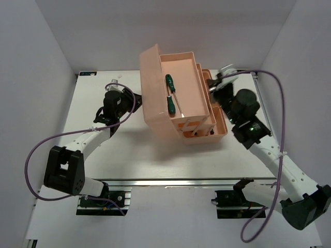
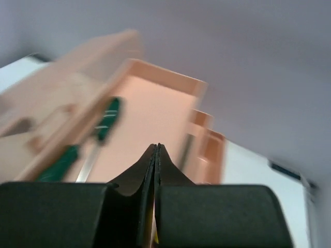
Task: Sort the tools into containers
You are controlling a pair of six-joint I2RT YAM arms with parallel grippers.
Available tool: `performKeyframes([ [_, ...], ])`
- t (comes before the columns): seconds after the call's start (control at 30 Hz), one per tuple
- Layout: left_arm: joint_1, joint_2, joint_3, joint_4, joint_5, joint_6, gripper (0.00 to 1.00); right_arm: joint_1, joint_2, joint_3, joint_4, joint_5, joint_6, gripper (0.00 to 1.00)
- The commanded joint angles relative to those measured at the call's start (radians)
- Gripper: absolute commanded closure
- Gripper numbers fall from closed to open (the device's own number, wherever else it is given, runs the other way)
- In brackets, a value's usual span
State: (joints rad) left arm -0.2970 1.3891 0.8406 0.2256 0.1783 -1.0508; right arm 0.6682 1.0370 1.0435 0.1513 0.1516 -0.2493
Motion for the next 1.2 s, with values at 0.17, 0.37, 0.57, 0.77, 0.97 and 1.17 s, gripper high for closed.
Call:
performKeyframes([
  [0.17,-0.01,0.105,0.186,0.106,0.185,-0.006,0.69,-0.547,0.05,-0.008,-0.219,-0.11,0.291,1.0],
  [0.37,-0.036,0.212,0.296,0.138,0.289,-0.02,0.69,-0.685,0.263,-0.155,-0.32,-0.267,0.177,1.0],
  [0.57,-0.086,0.341,0.397,0.17,0.446,-0.058,0.66,-0.679,0.475,-0.104,-0.372,-0.516,0.183,1.0],
  [0.77,-0.131,0.482,0.414,0.352,0.579,-0.202,0.62,-0.645,0.557,-0.011,-0.365,-0.688,0.231,1.0],
  [0.97,-0.134,0.493,0.443,0.357,0.586,-0.206,0.6,-0.604,0.567,0.044,-0.328,-0.742,0.309,1.0],
  [1.17,-0.11,0.449,0.499,0.313,0.589,-0.172,0.57,-0.607,0.523,0.009,-0.325,-0.519,0.306,1.0],
])
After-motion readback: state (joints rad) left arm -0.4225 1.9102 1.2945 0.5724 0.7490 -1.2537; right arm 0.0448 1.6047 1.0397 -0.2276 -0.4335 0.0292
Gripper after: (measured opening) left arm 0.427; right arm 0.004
